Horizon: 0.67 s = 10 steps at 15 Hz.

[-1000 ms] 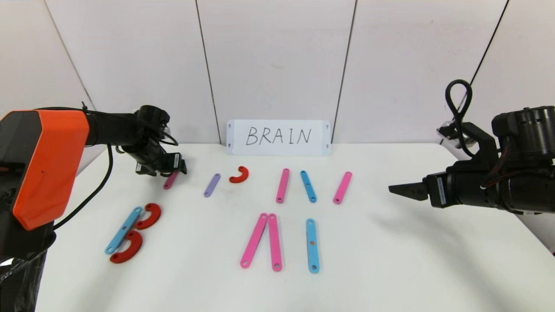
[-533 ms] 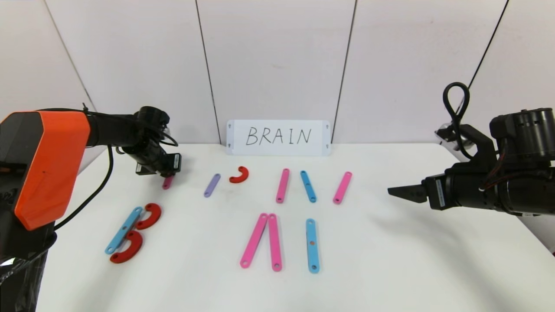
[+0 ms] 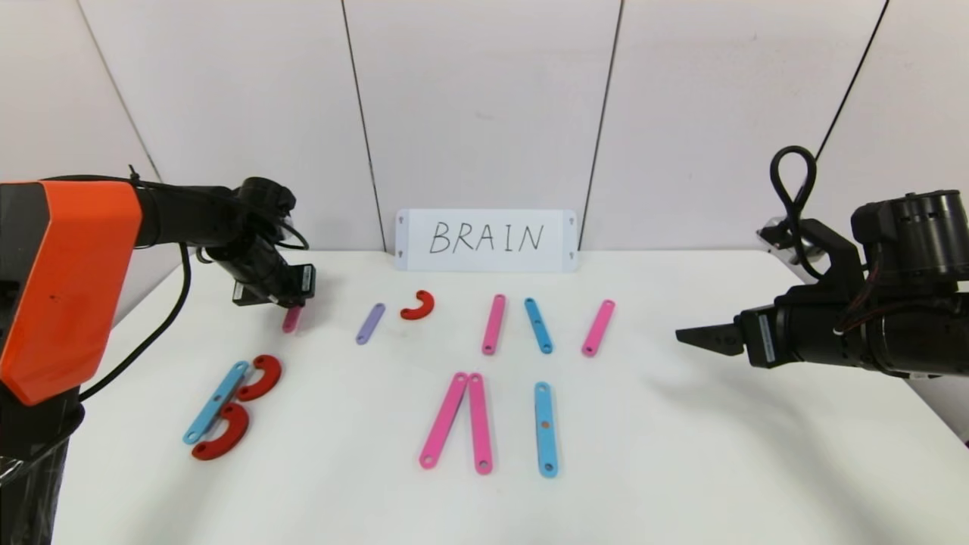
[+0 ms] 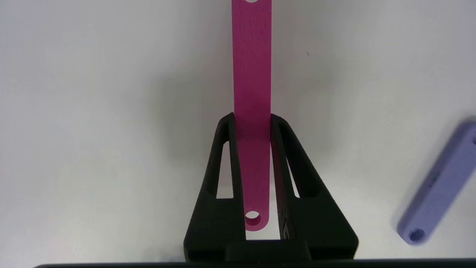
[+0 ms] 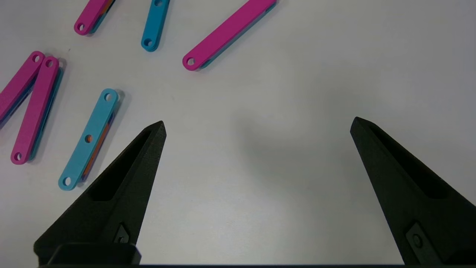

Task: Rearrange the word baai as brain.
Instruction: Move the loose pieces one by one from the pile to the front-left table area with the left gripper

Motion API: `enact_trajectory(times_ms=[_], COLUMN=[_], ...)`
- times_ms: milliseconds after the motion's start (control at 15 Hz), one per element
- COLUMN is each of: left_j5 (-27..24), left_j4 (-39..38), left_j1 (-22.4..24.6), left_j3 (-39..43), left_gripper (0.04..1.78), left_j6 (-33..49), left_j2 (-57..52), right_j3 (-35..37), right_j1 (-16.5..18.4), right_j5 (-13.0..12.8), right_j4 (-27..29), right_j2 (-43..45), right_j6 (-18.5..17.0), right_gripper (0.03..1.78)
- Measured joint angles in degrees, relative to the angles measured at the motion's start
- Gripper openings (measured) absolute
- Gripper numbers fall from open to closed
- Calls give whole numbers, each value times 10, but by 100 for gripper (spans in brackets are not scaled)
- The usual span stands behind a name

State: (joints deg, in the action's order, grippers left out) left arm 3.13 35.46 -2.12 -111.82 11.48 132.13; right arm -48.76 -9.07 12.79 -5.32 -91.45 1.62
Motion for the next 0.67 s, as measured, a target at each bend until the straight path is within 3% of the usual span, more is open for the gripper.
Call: enact_trajectory(times_ms=[200,667], left_j5=[-2,-2], left_j4=[32,-3], left_j1=[-27,-102], left_j3=[48,296], left_gripper=[27,27], left_j6=[34,53], left_j2=[-64,-226], right_j3=[0,2], right_j1=[-2,-2], right_j5=[0,0], right_j4=[0,0], right_j2=[-1,0], right_j6=[0,0], right_gripper=[174,174])
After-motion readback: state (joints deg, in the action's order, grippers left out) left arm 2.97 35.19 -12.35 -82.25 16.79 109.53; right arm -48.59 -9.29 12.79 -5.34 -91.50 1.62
